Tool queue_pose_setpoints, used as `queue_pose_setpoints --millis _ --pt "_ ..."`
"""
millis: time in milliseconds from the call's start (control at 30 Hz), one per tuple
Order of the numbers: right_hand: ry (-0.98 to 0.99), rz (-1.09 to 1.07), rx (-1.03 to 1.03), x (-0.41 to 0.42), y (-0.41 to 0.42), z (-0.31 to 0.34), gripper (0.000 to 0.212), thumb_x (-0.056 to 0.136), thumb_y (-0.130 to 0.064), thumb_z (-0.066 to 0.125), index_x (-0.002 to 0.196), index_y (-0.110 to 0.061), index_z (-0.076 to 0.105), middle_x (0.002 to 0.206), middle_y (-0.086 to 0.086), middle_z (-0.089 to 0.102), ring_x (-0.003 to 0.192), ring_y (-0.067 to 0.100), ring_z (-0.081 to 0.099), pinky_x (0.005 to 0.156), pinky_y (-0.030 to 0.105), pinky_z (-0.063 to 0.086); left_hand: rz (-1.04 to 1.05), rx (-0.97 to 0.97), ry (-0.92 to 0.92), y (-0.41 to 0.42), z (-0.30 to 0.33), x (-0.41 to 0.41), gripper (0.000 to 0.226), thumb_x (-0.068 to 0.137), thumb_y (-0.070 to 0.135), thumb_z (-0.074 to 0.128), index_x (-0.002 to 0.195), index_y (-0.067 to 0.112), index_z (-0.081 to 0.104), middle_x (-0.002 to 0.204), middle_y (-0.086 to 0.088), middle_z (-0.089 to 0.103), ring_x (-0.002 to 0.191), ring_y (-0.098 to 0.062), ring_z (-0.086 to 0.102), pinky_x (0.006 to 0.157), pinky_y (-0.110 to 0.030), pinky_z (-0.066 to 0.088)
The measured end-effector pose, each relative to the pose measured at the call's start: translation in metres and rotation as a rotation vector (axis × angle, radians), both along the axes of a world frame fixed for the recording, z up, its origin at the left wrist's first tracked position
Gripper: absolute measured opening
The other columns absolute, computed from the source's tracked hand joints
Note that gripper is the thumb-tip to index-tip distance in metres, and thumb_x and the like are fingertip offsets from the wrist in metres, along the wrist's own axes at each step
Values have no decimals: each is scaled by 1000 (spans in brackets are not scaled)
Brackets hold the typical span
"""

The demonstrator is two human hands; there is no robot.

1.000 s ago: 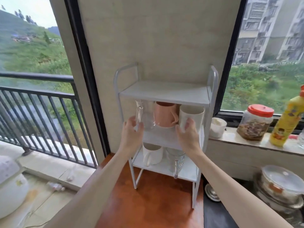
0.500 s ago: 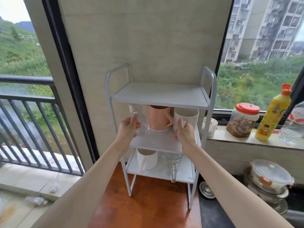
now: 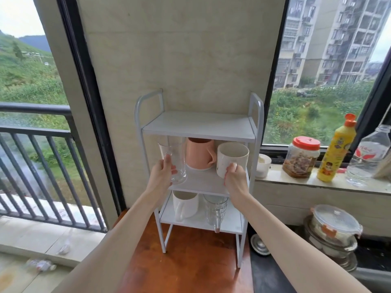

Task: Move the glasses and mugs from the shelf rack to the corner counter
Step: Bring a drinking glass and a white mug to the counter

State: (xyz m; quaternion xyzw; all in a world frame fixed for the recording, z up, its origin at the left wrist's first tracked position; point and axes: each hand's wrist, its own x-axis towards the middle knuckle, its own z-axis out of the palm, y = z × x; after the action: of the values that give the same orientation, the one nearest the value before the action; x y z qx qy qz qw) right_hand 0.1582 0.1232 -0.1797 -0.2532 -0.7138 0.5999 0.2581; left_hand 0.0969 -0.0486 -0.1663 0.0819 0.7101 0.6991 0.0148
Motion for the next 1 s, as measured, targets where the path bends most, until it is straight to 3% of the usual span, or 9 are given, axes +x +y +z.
queue_pose_setpoints --millis 100,267,400,500,600,700,800,900,1000 --pt "-17 26 49 17 -13 1 30 99 -27 20 95 -7 43 86 7 47 80 22 47 74 34 40 -2 -21 11 -7 -2 12 45 96 46 33 99 7 55 86 -2 55 92 -17 59 82 -38 48" --pt "27 74 162 56 -45 1 30 101 -26 19 91 -9 42 83 4 48 73 13 45 59 24 35 -37 -78 62 -30 -9 43 56 95 48 32 117 1 52 85 4 57 85 -4 61 71 -30 52" --pt "58 77 158 99 -78 -6 34 100 -30 22 101 -6 47 82 0 50 74 13 49 63 28 40 -112 -72 35 -59 -16 80 40 95 47 34 96 13 54 78 3 55 85 -6 64 73 -34 53" --pt "75 44 161 137 -96 -13 33 100 -29 24 91 -8 48 77 -1 48 72 13 49 68 32 44 -199 -111 54 -79 -29 109 34 96 45 35 77 21 50 70 3 47 85 -14 66 75 -36 48" --pt "43 0 155 183 -103 -18 32 99 -29 28 79 -12 46 70 -1 46 67 12 48 71 42 49 -270 -140 36 -85 -46 141 34 97 41 35 73 22 49 54 15 52 71 -10 61 71 -35 41" --pt "25 -61 143 237 -98 -21 33 99 -28 28 78 -11 48 70 1 45 67 12 48 69 40 51 -338 -154 -18 -76 -59 175 39 97 40 38 76 11 56 51 13 50 62 -9 58 57 -32 37" --pt "41 -164 141 295 -82 -21 31 98 -27 30 77 -14 49 70 0 46 67 12 48 64 35 49 -425 -165 -62 -51 -63 210 38 94 42 45 61 23 51 56 10 48 69 -13 59 59 -31 36" --pt "31 -278 133 360 -62 -25 30 97 -25 31 72 -20 47 67 -3 46 63 10 47 57 27 45 -555 -131 -107 -17 -62 254 38 92 40 49 59 21 49 47 13 49 54 -7 61 57 -31 34" --pt "-7 -420 135 434 -38 -28 32 97 -25 33 68 -20 44 64 -4 43 61 11 44 62 35 43 -686 -113 -121 27 -60 311 41 92 37 51 54 22 48 45 10 44 43 -6 55 55 -29 30"
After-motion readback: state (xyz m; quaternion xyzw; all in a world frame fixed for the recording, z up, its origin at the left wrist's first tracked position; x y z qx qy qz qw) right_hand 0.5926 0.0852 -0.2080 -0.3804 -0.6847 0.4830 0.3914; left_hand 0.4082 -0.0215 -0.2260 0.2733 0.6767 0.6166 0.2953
